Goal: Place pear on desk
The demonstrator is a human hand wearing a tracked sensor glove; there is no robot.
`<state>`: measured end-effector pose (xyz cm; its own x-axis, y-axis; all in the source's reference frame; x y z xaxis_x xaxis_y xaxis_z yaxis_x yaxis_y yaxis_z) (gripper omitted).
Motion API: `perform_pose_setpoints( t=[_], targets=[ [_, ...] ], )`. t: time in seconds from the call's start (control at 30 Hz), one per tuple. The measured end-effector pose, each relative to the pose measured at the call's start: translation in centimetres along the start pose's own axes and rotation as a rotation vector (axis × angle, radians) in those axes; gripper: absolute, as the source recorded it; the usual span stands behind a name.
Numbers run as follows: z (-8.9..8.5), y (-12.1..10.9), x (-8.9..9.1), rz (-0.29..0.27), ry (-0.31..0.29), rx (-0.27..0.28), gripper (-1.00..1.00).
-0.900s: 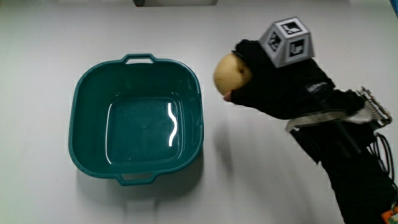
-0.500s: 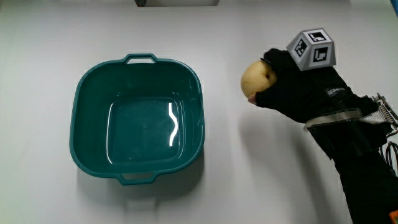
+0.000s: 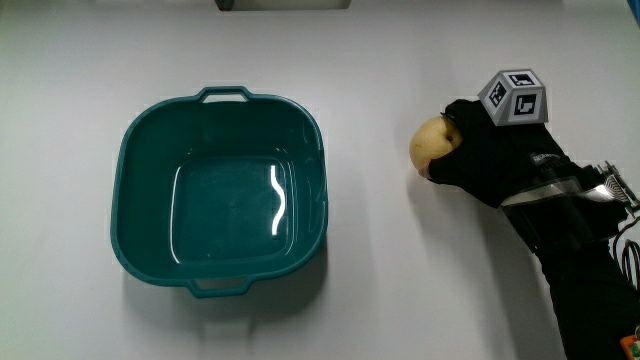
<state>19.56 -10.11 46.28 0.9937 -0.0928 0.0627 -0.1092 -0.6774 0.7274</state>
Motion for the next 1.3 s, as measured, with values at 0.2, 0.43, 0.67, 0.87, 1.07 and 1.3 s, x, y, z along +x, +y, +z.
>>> perform_pose_setpoints(
  t=[0.2, 0.43, 0.67, 0.87, 1.07, 1.3],
  targets=[
    [-1.0, 0.6, 0.5, -0.021, -0.002, -0.023, 0.0],
    [-1.8, 0.8, 0.8, -0.026, 0.005, -0.042, 0.0],
    [-2.0, 0.7, 1.3, -0.021, 0.062, -0.099, 0.0],
    [-2.5, 0.8, 1.2, -0.022, 0.066, -0.127, -0.3],
    [-2.9, 0.5, 1.6, -0.062, 0.038, -0.16, -0.6],
    [-1.2, -3.8, -1.1, 0.001, -0.029, -0.077, -0.95]
  ],
)
